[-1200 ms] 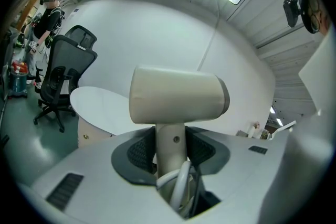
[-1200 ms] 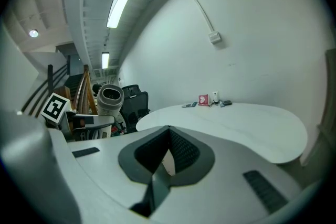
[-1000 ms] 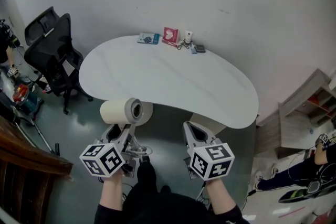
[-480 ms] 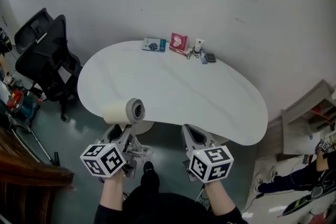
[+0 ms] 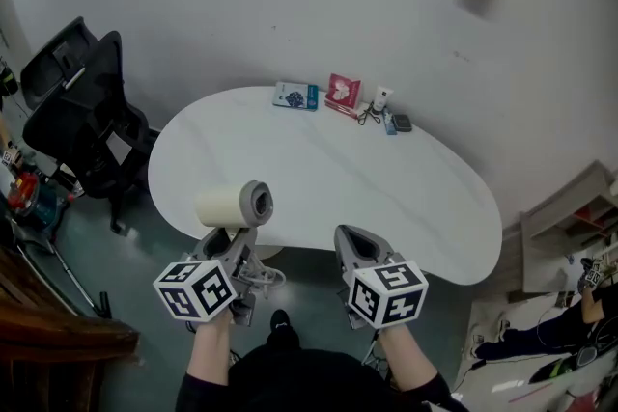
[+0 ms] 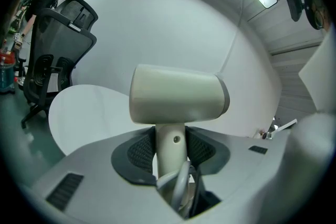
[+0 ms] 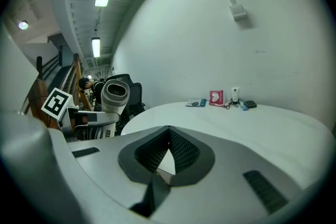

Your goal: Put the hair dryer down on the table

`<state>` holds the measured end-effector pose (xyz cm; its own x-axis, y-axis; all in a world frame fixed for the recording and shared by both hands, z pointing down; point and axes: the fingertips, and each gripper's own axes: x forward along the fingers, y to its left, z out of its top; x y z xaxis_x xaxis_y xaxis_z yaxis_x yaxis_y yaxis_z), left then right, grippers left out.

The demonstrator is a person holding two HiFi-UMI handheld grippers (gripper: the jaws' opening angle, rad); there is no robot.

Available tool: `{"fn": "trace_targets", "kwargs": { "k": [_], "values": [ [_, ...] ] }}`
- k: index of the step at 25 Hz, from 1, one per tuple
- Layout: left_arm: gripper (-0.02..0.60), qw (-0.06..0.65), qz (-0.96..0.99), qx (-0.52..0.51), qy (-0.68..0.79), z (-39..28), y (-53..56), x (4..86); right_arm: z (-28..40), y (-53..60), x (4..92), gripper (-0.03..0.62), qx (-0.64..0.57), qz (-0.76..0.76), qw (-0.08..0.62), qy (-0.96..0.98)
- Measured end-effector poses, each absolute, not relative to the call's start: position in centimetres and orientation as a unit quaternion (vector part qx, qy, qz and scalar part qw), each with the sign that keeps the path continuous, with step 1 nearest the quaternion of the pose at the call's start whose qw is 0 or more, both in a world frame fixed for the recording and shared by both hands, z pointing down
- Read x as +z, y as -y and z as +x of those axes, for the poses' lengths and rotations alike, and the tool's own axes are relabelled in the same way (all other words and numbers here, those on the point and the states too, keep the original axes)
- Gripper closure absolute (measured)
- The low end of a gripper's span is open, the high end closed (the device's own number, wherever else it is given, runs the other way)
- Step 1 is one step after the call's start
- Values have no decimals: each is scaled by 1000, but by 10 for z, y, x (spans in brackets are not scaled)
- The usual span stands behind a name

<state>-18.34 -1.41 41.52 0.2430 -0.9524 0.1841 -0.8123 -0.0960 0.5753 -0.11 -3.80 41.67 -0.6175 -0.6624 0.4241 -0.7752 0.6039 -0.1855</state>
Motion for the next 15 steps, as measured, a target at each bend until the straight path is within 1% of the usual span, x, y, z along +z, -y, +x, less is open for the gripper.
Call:
{"fn": "trace_targets", "kwargs": {
  "k": [7, 15],
  "values": [
    [413, 297, 738, -100, 598, -202, 39, 422, -17, 60, 426, 592, 195, 418, 163, 872],
    [414, 307, 740, -91, 591, -213, 70, 429, -13, 82, 429, 592, 201, 435, 170, 861]
  ]
}}
